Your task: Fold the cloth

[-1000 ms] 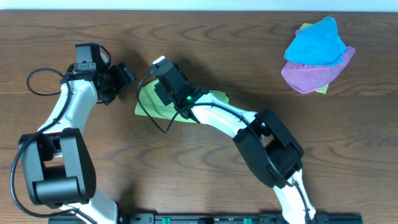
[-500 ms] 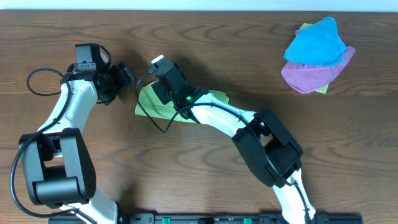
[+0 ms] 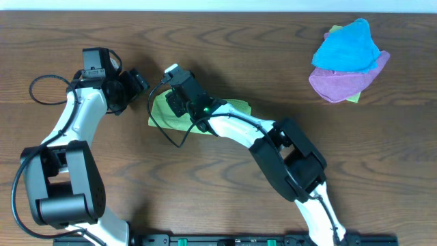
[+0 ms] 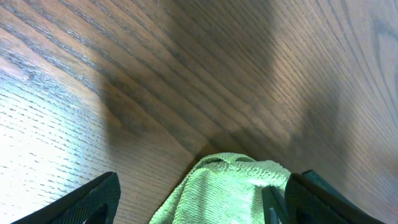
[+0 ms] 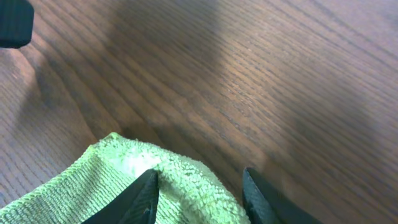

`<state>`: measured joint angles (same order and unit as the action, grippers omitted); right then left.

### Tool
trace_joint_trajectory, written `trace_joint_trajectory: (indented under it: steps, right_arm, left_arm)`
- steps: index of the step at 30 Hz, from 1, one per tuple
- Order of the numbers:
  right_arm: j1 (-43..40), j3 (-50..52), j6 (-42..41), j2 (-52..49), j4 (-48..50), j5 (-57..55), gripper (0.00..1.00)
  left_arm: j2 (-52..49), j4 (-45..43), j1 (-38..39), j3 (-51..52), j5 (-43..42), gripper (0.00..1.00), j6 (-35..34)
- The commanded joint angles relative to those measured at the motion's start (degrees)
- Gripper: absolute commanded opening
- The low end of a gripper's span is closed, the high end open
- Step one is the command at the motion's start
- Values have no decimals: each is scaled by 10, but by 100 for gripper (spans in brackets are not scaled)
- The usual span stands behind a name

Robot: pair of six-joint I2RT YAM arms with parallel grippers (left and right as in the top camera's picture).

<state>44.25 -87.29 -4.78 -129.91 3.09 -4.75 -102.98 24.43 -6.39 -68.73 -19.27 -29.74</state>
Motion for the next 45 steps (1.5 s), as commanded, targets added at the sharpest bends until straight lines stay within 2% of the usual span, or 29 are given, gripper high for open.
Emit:
trace_joint_trajectory:
  steps: [1, 9, 13, 20, 22, 25, 26, 27, 29, 37, 45]
  right_arm:
    - [-1, -9, -8, -5, 7, 5, 43]
    - [-1, -9, -7, -5, -6, -35, 60]
    - [-1, -9, -7, -5, -15, -40, 61]
    - [1, -9, -12, -5, -7, -4, 56]
    - [1, -9, -16, -7, 1, -3, 51]
    - [1, -9, -16, -10, 17, -2, 38]
    - [1, -9, -16, -10, 20, 1, 29]
    - [1, -9, -16, -10, 23, 4, 15]
    - [2, -9, -16, -10, 24, 5, 1]
    - [21, -9, -16, 25, 0, 5, 1]
    - [57, -9, -21, 47, -92, 42, 1]
  left_arm:
    - [-7, 2, -3, -8, 2, 86, 3]
    - [-7, 2, -3, -8, 2, 86, 4]
    - [-7, 2, -3, -8, 2, 86, 4]
    - [-7, 2, -3, -8, 2, 86, 4]
    - [-7, 2, -3, -8, 2, 86, 4]
    - [-7, 2, -3, -8, 2, 86, 4]
    - [-7, 2, -3, -8, 2, 86, 4]
    - [-7, 2, -3, -8, 2, 86, 4]
    - [-7, 2, -3, -8, 2, 86, 4]
    - [-7, 1, -3, -8, 2, 86, 4]
    - [-7, -6, -3, -8, 2, 86, 4]
